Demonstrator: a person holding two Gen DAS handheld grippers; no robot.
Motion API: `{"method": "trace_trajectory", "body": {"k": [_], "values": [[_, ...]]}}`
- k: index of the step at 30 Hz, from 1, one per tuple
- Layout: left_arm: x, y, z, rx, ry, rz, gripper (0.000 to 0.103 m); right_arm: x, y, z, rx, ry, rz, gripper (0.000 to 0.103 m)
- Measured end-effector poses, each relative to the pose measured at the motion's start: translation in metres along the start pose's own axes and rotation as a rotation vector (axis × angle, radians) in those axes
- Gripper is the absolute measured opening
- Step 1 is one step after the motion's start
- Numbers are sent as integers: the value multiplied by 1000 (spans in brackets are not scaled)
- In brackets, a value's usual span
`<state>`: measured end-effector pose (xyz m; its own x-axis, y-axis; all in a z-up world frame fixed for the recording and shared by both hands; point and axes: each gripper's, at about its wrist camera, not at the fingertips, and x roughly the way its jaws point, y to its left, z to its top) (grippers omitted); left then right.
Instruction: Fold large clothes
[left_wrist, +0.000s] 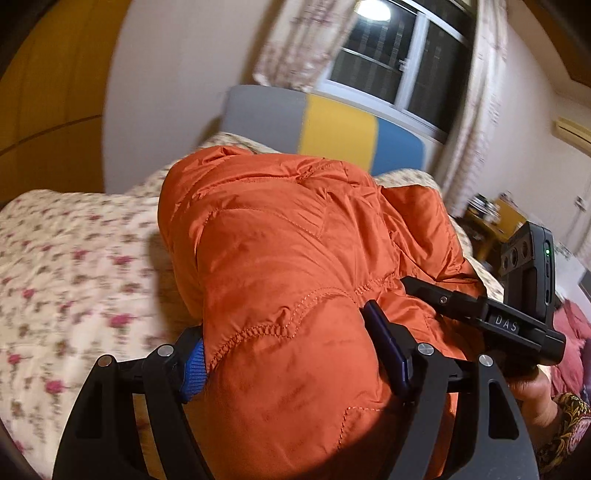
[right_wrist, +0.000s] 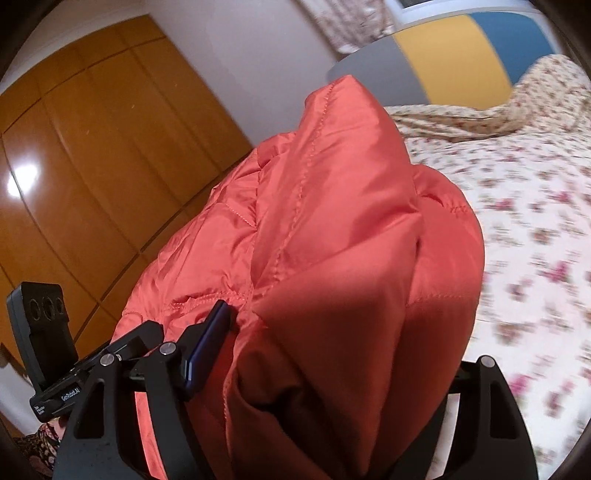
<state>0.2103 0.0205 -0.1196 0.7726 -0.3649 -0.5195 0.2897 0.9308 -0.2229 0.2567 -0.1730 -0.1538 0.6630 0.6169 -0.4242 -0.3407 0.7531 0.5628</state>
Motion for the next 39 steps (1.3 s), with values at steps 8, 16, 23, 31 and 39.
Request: {"method": "trace_trajectory", "body": {"k": [8, 16, 23, 31, 39], "values": [[0, 63, -1, -32, -34, 93, 75, 76, 33, 1, -60, 33, 0, 76], [13, 74, -35, -50, -32, 148, 87, 96, 0, -11, 1, 77, -53, 85], [5, 79, -37, -181, 2, 197, 100, 66, 13, -12, -20, 47, -206, 95], [-31, 73, 12, -175, -68, 330, 100, 14, 51, 38, -141, -197, -301, 94], [53, 76, 83, -119, 72, 397, 100, 117, 65, 94, -212, 12, -326, 40]]}}
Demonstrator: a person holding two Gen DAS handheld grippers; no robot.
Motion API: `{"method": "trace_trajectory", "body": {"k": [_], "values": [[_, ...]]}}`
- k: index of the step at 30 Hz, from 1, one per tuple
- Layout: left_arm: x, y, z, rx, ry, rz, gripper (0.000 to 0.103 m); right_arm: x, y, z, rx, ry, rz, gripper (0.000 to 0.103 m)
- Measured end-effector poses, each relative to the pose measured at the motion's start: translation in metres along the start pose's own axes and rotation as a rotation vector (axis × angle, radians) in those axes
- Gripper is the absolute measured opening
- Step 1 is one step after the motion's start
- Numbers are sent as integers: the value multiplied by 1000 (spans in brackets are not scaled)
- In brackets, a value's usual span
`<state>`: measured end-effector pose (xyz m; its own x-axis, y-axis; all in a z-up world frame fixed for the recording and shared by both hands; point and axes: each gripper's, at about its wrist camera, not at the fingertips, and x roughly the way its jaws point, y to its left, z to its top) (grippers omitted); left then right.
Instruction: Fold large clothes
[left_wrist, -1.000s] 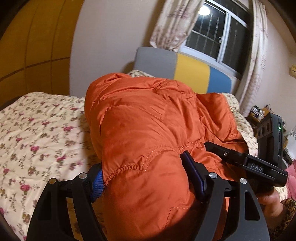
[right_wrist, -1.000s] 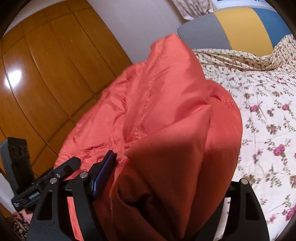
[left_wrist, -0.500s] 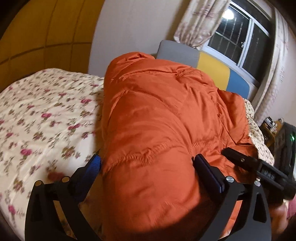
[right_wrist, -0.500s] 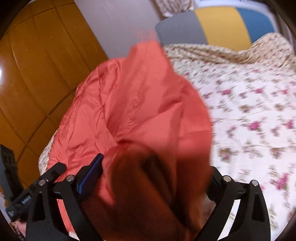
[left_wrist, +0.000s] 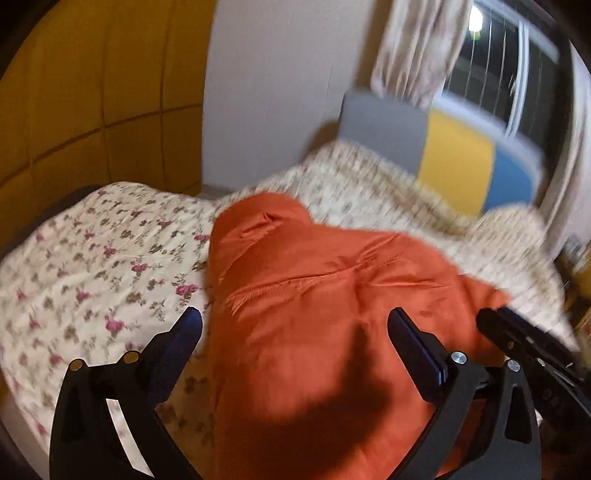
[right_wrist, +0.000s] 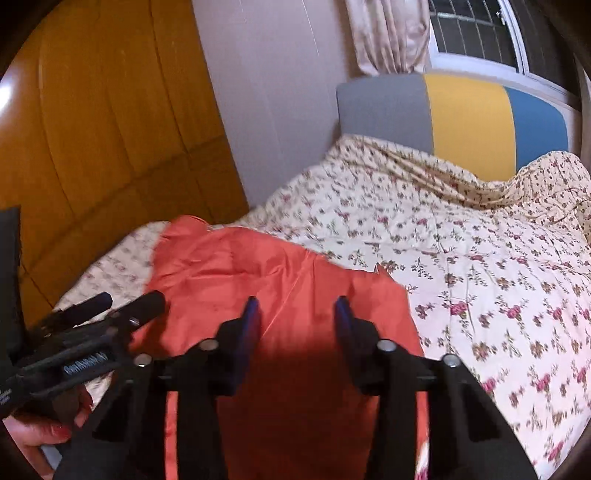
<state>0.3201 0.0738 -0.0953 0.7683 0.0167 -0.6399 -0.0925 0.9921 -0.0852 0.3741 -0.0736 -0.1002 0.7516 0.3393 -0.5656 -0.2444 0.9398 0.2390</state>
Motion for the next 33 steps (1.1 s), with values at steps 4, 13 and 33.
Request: {"method": "trace_trajectory", "body": {"k": [4, 13, 33], "values": [[42, -3, 0, 10, 84, 31, 100, 44, -11, -9, 20, 75, -38, 38], [72, -11, -18, 17, 49, 63, 100, 77, -23, -38, 6, 60, -43, 39], [-3, 6, -58, -28, -43, 44, 100, 0, -3, -62, -25, 30, -109, 90]]}}
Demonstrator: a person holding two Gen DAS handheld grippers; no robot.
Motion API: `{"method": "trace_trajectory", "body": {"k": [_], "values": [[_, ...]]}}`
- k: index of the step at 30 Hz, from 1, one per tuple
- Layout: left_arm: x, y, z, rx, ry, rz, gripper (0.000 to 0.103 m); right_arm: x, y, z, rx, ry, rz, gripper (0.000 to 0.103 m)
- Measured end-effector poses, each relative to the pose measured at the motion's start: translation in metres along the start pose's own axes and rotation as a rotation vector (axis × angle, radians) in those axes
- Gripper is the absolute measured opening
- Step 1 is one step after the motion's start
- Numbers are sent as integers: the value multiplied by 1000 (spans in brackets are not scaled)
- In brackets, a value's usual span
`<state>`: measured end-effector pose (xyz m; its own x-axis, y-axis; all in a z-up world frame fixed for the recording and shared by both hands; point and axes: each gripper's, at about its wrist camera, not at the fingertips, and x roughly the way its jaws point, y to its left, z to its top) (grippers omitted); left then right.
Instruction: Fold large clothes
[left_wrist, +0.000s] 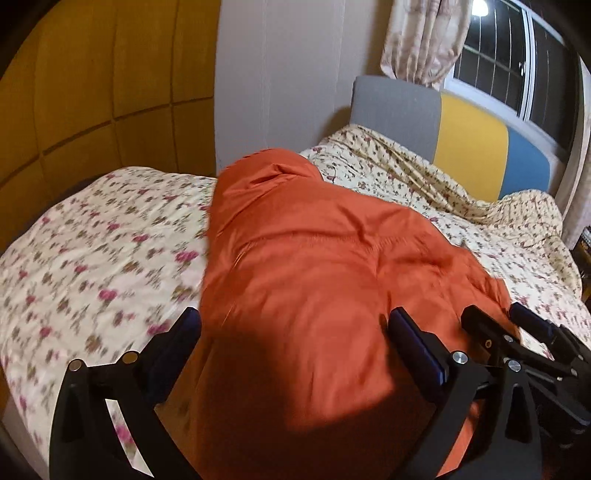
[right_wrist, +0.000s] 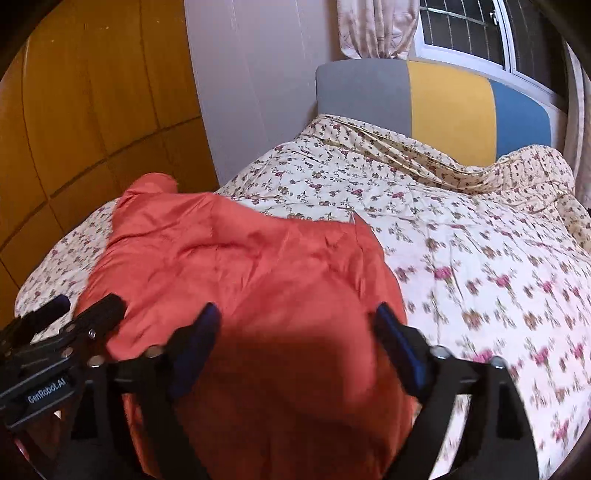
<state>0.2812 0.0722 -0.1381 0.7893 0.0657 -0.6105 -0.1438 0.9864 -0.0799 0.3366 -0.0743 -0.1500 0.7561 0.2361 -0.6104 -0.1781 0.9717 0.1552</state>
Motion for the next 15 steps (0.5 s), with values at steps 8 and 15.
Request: {"method": "trace_trajectory", "body": {"k": [8, 15], "values": [[-65, 10, -47, 21, -36, 80, 100, -69, -9, -43, 74, 7, 33, 101], [-115, 21, -78, 36, -51, 40, 100, -126, -2, -80, 94, -25, 15, 101]]}}
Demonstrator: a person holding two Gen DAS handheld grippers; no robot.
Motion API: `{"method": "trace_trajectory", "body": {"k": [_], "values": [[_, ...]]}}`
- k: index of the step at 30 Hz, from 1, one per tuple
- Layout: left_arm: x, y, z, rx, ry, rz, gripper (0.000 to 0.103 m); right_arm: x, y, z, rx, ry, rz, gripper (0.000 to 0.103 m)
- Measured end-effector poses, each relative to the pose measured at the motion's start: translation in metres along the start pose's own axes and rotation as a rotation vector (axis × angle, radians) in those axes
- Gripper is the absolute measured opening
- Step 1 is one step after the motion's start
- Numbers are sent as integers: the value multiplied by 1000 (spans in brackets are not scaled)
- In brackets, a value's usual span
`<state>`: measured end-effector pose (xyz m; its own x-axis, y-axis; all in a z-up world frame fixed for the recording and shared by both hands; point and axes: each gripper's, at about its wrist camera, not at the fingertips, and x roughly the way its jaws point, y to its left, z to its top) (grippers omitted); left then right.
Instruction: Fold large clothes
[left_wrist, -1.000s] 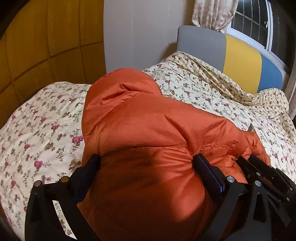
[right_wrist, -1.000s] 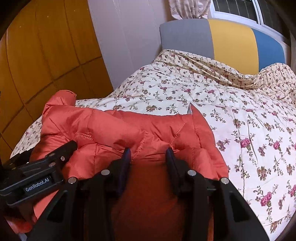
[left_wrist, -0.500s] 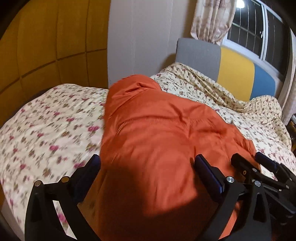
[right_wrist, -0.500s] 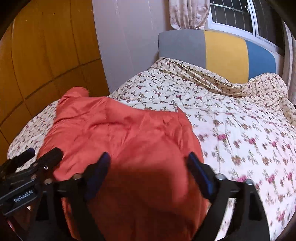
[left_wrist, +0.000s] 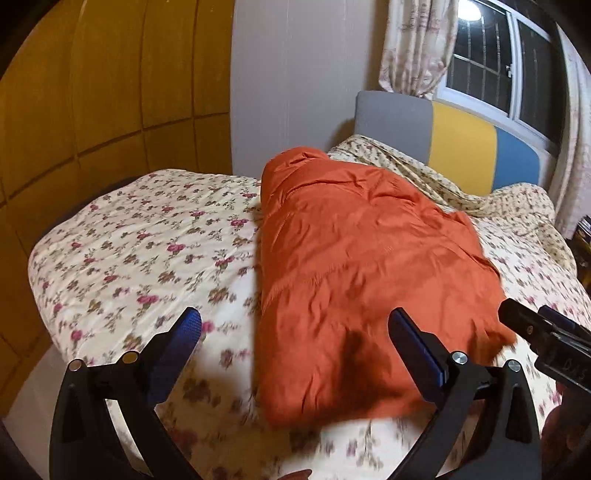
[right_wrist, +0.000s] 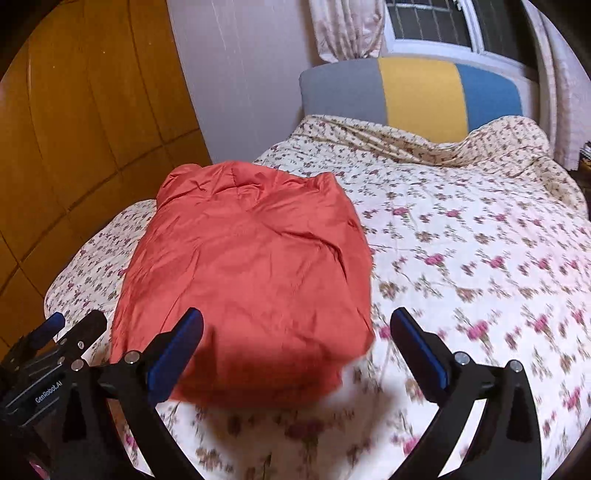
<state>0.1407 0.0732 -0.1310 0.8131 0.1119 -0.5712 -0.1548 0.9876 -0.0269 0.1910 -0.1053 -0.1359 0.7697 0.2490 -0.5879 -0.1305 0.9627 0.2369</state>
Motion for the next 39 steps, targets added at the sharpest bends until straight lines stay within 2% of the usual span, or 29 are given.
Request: {"method": "trace_trajectory", "body": {"k": [5, 11, 19, 39], "values": [[-30, 0, -15, 55, -33, 42, 100, -37, 10, -20, -32, -31, 5, 101], [-54, 7, -24, 40, -32, 5, 100, -61, 22, -35, -89, -53, -2, 101], [-67, 10, -28, 23, -32, -6, 100, -70, 19, -38, -80, -57, 8, 101], [-70, 8, -30, 17, -31, -13, 100, -74, 16, -38, -78, -65, 11, 101]]}}
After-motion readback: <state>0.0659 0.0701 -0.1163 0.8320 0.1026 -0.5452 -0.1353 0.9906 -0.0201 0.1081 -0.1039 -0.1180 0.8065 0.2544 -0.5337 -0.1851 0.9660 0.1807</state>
